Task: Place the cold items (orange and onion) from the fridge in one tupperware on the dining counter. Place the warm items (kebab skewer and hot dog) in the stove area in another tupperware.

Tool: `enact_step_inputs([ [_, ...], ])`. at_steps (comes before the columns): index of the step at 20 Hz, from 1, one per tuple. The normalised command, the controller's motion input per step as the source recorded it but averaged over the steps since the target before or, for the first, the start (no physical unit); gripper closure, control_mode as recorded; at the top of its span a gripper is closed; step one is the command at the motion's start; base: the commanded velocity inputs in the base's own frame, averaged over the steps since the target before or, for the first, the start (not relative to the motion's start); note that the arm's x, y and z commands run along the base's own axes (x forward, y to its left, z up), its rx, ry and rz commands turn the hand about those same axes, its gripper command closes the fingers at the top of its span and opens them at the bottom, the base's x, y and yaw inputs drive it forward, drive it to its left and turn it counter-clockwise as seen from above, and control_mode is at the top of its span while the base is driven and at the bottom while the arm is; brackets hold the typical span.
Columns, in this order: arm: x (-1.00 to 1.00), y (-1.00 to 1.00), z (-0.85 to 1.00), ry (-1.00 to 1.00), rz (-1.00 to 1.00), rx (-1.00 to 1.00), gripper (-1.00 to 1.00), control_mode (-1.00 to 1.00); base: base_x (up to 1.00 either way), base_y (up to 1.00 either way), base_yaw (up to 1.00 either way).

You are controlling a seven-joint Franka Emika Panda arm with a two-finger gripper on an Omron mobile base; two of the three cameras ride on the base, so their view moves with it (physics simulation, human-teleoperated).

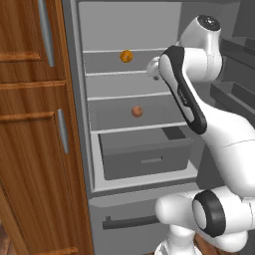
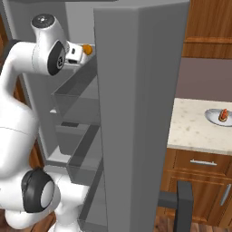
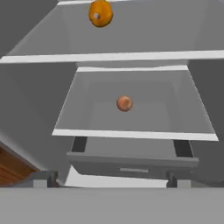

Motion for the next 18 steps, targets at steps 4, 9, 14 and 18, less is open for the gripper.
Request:
enact_step_inputs([
  [4,0.59,0.11,0.07,-0.08,0.0,0.0,-1.0,-1.0,0.0,0.0,0.0],
  [9,0.56,0.06,0.11,-0.06,0.0,0.0,-1.0,-1.0,0.0,0.0,0.0],
  [14,0.61,0.15,0.08,-0.01,0.0,0.0,-1.0,-1.0,0.0,0.0,0.0],
  [18,0.69,0.28,0.0,0.0,0.0,0.0,-1.0,-1.0,0.0,0.0,0.0],
])
